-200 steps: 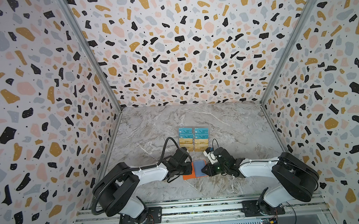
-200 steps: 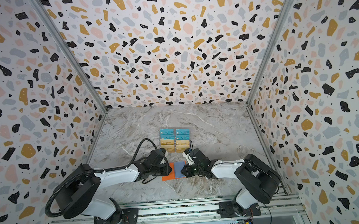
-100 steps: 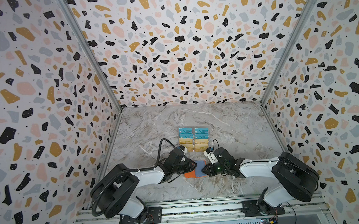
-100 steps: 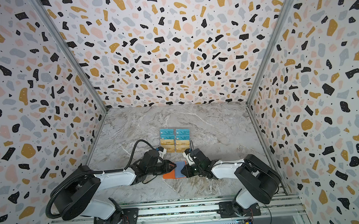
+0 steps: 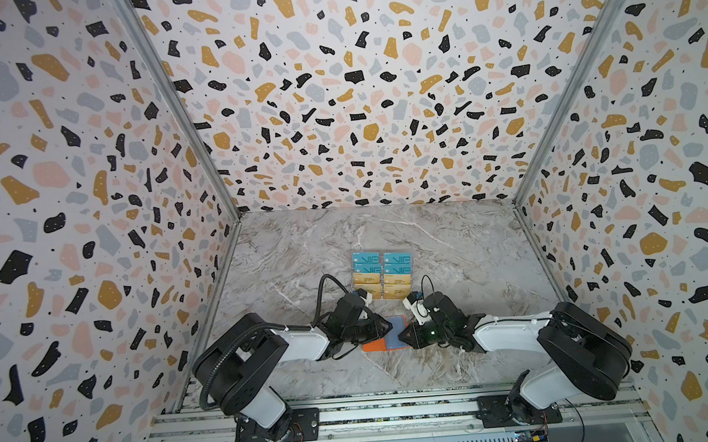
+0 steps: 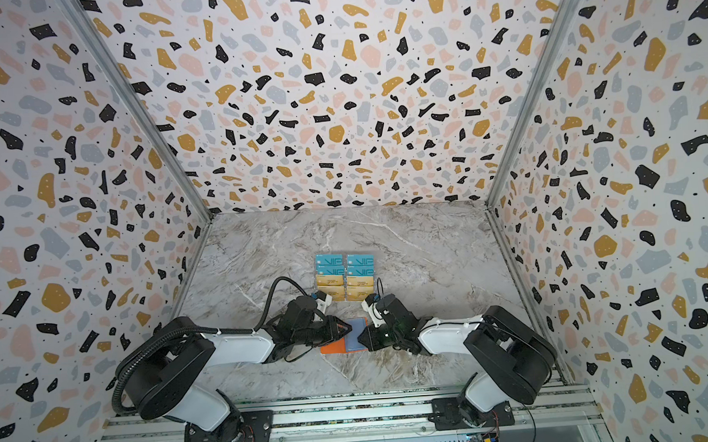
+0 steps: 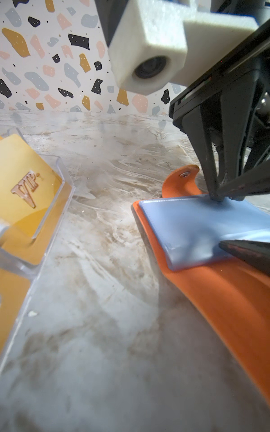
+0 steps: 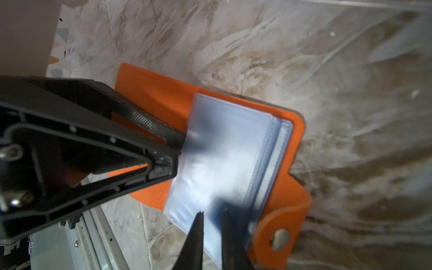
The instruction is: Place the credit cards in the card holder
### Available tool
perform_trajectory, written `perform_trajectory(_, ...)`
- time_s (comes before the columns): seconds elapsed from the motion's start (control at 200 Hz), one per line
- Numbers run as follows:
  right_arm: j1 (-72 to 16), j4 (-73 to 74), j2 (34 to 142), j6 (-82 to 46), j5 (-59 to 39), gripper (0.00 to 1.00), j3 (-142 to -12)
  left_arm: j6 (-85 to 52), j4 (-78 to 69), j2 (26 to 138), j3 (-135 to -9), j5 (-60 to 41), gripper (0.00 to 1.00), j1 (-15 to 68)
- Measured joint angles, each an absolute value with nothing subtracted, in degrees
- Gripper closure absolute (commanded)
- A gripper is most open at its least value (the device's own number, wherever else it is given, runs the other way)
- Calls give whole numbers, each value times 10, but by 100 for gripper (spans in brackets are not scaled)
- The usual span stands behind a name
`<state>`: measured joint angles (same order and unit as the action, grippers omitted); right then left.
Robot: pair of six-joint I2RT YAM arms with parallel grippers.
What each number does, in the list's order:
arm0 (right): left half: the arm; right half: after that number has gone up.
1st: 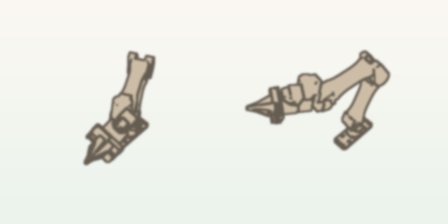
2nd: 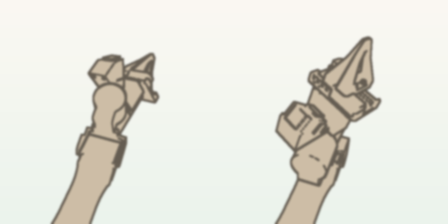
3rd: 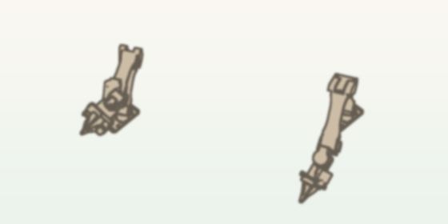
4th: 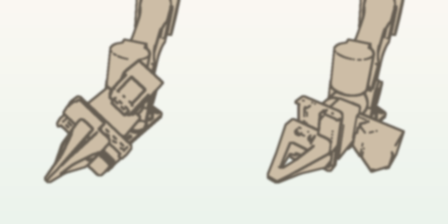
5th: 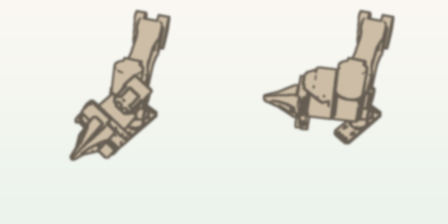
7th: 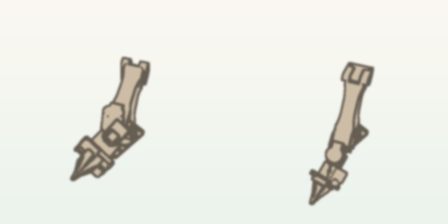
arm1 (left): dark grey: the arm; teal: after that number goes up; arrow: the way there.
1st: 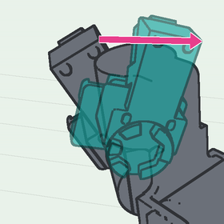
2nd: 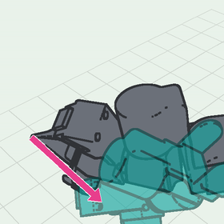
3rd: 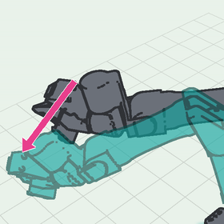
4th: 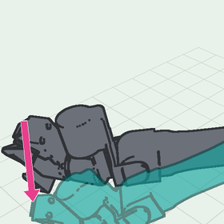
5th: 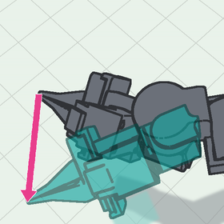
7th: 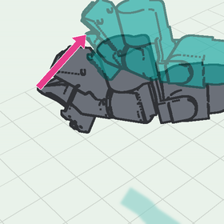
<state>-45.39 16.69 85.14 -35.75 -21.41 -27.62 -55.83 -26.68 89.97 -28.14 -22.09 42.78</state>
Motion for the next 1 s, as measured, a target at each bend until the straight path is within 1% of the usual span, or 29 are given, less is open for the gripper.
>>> perform_trajectory(0.636, -454, 167, 850, -359, -215, 83, -274, -596, -360, 934, -260, -255, 65, 424)
perform_trajectory(0.866, -454, 168, 850, -360, -217, 83, -274, -653, -448, 937, -209, -265, 65, 424)
perform_trajectory(0.996, -454, 168, 851, -360, -220, 83, -274, -675, -485, 950, -201, -270, 65, 424)
